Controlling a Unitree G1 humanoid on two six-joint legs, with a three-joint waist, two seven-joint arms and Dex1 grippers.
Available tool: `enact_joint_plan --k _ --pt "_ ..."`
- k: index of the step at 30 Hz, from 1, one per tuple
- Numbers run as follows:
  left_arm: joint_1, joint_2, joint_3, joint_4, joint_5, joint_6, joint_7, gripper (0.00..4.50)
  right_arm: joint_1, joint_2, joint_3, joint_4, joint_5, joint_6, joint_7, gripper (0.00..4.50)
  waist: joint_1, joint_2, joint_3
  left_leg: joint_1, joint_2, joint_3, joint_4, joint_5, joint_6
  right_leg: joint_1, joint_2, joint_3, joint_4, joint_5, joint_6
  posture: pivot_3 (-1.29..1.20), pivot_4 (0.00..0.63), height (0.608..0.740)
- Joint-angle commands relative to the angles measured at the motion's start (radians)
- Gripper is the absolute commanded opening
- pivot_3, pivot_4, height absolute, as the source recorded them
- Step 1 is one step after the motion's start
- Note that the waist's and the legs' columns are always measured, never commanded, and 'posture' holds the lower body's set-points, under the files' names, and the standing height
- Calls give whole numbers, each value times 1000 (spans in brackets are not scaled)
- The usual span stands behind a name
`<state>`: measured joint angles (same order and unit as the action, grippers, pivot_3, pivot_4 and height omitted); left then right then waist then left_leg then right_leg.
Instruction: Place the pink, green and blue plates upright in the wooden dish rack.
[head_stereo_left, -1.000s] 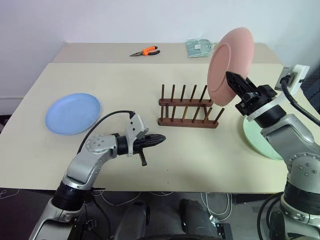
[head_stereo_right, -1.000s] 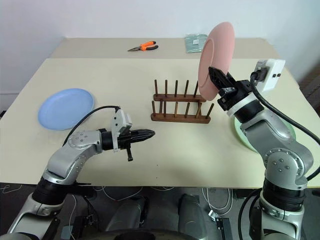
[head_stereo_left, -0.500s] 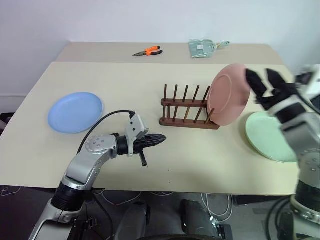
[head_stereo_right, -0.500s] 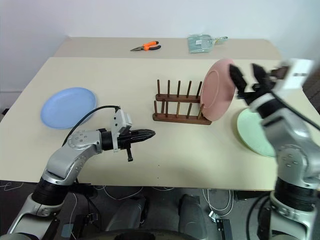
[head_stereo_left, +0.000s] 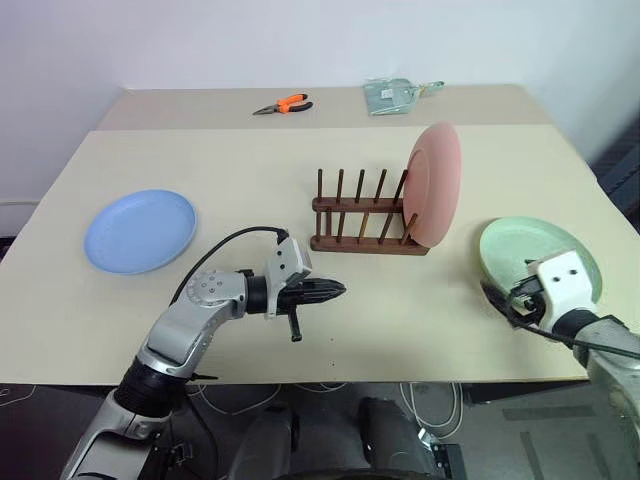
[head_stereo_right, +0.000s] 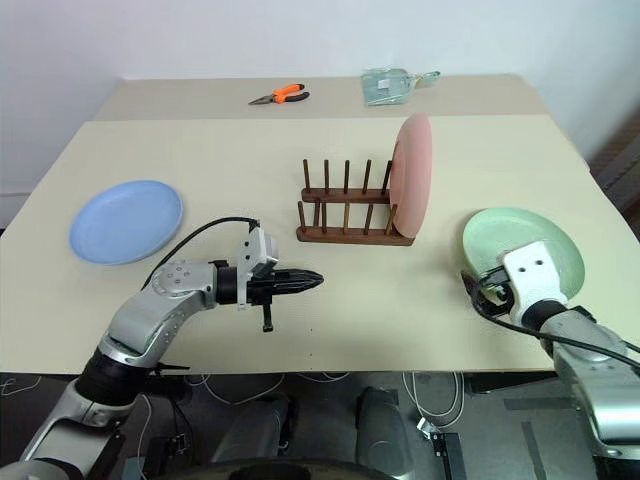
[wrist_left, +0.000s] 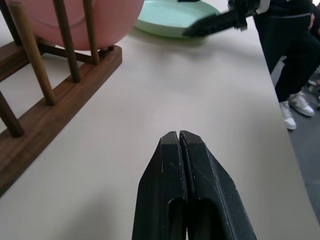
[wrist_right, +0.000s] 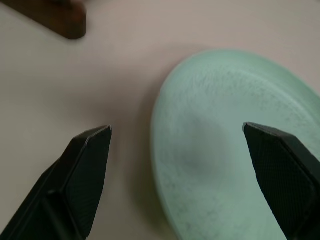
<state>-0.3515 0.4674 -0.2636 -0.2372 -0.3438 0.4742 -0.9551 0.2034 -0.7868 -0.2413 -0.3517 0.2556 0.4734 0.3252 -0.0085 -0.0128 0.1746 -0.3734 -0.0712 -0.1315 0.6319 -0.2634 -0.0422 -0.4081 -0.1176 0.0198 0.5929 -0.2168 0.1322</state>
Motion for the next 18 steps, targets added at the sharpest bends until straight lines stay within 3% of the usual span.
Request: enact_joint_plan --k 1,8,15,18 --pt "-9 0 -7 -14 5 -24 -8 0 -26 -3 14 37 -87 -9 -20 3409 1 0 0 0 0 0 0 0 0 0 0 0 0 0 0 0 150 740" --pt "4 3 -3 -20 17 -31 -1 0 -77 26 11 81 -140 -35 -5 30 2 0 0 0 0 -1 0 0 0 0 0 0 0 0 0 0 150 740" --pt "6 13 27 32 65 -91 32 0 -280 148 -189 18 40 -79 -40 30 -3 1 1 0 0 -1 0 0 0 0 0 0 0 0 0 0 150 740" --pt "10 15 42 58 76 -123 43 0 -450 195 -296 -61 289 4 -56 30 -2 1 2 0 0 -2 0 0 0 0 0 0 1 0 0 0 150 740"
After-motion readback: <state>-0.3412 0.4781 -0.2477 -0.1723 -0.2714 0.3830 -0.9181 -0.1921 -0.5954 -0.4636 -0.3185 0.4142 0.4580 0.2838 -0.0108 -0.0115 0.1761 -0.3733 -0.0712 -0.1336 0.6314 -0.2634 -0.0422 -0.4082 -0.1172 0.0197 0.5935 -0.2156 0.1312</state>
